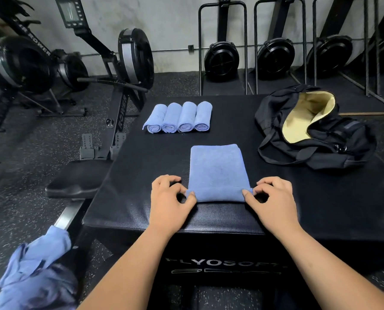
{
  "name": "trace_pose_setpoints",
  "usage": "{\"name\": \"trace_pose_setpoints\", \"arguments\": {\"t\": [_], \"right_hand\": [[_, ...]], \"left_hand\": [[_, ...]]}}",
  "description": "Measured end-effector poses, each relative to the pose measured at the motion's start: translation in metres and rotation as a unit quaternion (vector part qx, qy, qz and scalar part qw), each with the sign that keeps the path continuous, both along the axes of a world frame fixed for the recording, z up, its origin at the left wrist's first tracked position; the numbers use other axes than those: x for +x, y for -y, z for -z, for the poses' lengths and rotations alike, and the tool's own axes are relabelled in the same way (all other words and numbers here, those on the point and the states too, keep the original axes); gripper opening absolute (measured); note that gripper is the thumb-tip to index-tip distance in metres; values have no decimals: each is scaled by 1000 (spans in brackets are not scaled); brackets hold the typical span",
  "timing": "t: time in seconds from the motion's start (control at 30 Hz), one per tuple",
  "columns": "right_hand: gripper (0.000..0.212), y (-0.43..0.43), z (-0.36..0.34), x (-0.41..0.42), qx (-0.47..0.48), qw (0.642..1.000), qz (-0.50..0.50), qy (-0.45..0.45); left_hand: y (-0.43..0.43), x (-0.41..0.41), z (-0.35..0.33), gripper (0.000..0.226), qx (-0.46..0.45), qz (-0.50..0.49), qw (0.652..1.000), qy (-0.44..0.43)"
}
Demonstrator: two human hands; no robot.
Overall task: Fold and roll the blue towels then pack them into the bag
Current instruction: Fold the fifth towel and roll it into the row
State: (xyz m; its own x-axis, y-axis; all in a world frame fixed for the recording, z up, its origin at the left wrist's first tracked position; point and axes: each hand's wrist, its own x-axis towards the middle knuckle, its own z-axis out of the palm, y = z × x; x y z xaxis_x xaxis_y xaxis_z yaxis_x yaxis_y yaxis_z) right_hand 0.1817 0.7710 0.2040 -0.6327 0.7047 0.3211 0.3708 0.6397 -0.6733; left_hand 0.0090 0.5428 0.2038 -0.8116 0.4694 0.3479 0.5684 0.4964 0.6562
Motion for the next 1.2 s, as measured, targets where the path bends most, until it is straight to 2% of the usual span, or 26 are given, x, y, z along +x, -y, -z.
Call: {"name": "trace_pose_setpoints", "arguments": {"t": [0.13, 0.3, 0.43, 0.5, 0.67, 1.07, 1.2], "right_hand": [[20, 3, -5, 2, 8, 1000, 4, -11], [8, 3, 5, 1, 95, 995, -16, -23], [10, 5, 5, 1, 117, 993, 7, -2], [16, 6, 4, 1, 120, 993, 4, 14], [36, 7, 2, 0, 108, 993, -10, 52], [17, -2, 5, -3, 47, 999, -12, 19], [15, -4, 4, -1, 10, 1000, -13, 1]], "left_hand": [[1, 0, -3, 19, 21, 5, 1000, -9], [4, 1, 2, 10, 18, 34, 998, -53], [3, 2, 6, 7, 11, 14, 997, -80], [2, 3, 5, 13, -1, 13, 996, -85], [1, 0, 5, 33, -48, 23, 996, -72], [1, -8, 7, 19, -35, 10, 999, 1], [-1, -5, 3, 30, -43, 7, 999, 5]]}}
